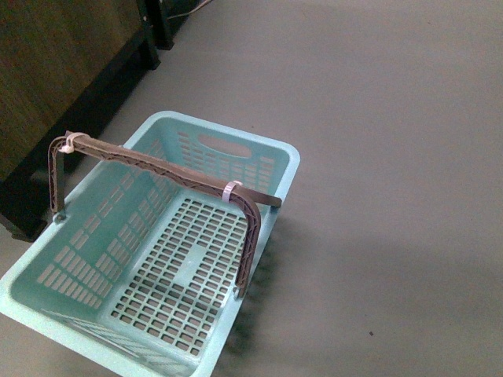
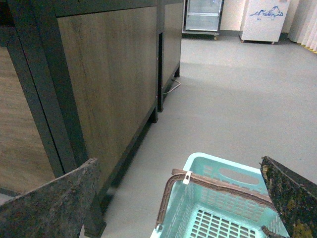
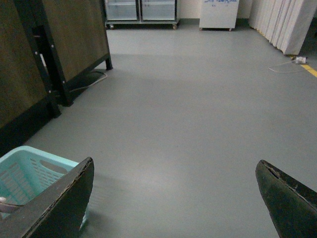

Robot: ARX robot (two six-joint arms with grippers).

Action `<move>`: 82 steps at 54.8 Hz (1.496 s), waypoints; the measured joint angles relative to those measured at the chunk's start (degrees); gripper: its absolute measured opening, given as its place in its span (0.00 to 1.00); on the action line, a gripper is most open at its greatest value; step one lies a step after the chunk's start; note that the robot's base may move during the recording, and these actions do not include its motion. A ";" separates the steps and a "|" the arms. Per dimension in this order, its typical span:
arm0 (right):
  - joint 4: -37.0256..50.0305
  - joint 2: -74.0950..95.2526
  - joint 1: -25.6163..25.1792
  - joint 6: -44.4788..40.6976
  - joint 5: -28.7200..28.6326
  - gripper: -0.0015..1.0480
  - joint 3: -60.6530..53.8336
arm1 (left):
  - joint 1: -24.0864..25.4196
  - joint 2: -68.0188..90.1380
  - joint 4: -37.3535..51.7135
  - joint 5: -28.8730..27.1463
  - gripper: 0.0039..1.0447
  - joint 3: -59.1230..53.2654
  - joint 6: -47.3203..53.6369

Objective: Pick lemon and mango into basket

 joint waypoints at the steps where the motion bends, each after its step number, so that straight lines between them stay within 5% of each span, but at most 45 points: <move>1: 0.00 0.00 0.00 0.00 0.02 0.92 0.00 | -0.02 0.00 0.00 0.00 0.94 0.00 0.02; 24: 0.00 0.00 0.00 0.00 0.02 0.92 0.00 | 0.00 0.09 -0.09 0.22 0.94 0.02 -0.02; 32: 0.00 0.00 0.00 0.00 0.02 0.92 0.00 | 0.59 18.34 -20.61 14.45 0.94 10.19 -17.25; 40: 0.00 0.00 0.00 0.00 0.04 0.92 0.00 | 1.46 33.44 -10.23 17.99 0.94 14.10 -34.25; 47: 0.00 0.00 0.00 0.00 0.04 0.92 0.00 | 0.39 57.42 7.82 13.25 0.94 17.79 -52.81; 57: 0.00 0.00 0.00 0.00 0.04 0.92 0.00 | -4.68 85.90 22.58 8.96 0.94 26.08 -64.57; 68: 0.00 0.00 0.00 0.00 0.04 0.92 -0.02 | -12.07 107.80 23.69 5.70 0.94 39.36 -69.44; 82: 0.00 0.00 0.00 0.00 0.04 0.92 0.00 | -16.15 117.44 22.82 4.42 0.94 48.83 -71.56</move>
